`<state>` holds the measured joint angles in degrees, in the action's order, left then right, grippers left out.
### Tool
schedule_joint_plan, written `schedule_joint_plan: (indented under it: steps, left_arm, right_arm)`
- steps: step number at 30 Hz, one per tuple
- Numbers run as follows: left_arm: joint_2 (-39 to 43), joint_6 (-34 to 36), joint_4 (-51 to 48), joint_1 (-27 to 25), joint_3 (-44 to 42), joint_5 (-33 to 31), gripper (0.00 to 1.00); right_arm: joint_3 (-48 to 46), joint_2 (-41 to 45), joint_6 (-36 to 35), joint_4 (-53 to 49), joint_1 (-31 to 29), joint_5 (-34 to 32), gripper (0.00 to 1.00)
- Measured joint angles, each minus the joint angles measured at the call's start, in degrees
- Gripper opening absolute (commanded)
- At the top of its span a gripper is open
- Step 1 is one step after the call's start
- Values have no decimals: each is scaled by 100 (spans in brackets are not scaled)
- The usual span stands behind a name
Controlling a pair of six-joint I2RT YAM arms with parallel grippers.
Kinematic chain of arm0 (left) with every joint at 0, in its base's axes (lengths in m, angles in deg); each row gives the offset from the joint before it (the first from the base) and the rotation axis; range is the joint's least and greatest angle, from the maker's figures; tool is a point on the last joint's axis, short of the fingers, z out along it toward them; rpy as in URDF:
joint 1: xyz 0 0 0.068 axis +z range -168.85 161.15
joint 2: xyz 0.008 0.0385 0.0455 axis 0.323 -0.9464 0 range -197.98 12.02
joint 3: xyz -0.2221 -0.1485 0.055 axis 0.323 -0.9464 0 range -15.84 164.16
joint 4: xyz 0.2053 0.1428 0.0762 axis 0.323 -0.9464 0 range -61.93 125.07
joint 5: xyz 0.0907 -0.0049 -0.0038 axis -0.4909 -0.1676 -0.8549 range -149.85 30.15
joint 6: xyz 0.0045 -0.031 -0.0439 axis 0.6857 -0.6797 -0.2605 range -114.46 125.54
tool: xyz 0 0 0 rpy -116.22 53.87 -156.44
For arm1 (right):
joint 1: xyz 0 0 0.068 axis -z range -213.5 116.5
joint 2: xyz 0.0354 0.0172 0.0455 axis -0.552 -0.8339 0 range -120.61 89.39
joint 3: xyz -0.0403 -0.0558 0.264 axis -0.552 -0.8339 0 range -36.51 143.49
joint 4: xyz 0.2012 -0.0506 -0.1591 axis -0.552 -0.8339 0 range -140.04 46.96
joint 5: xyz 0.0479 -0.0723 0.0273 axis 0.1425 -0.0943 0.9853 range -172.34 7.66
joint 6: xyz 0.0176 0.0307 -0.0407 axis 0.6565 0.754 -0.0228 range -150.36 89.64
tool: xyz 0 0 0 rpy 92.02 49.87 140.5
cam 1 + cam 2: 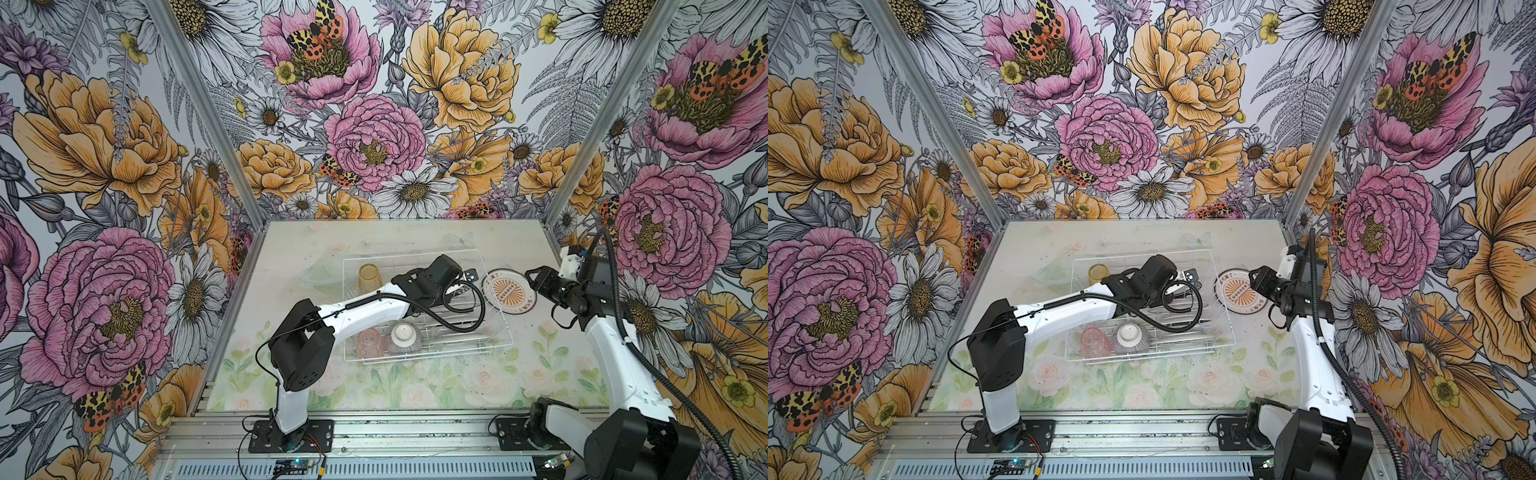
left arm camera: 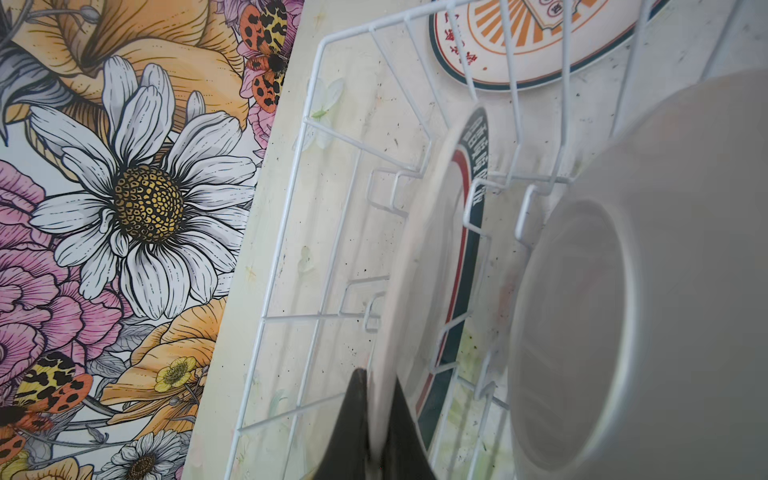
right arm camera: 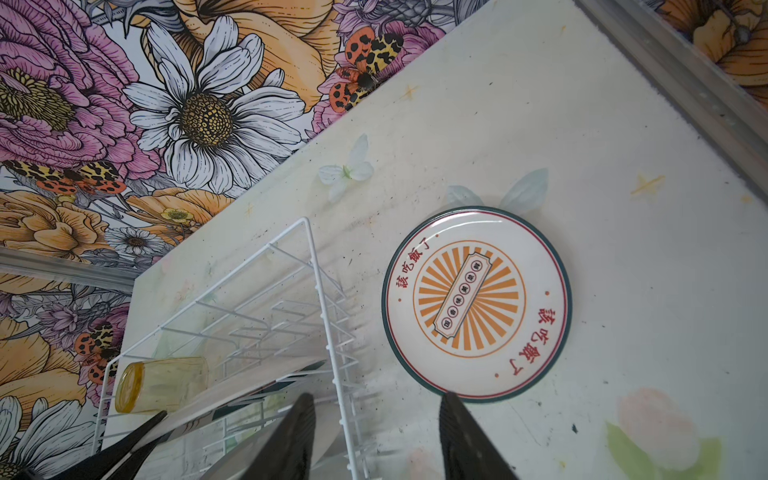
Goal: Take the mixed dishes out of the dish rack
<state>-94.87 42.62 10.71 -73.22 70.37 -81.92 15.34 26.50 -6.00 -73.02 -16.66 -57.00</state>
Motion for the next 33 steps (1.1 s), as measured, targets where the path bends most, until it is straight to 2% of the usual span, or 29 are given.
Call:
schedule_joint_plan:
  steps: [12, 21, 26, 33]
  left_arm:
    - [706, 101, 149, 0, -63, 44, 0]
    - [1510, -186, 107, 15, -63, 472, 0]
    - [1853, -879, 24, 337, 26, 1187, 0]
    - [1864, -2616, 120, 1408, 144, 2826, 0]
  right_arm:
    - [0, 66, 13, 0, -83, 111, 50]
    - [0, 116, -4, 0, -254, 313, 49]
    - [0, 221, -85, 7, -420, 619, 49]
    - [0, 483, -127, 417, -691, 1558, 48]
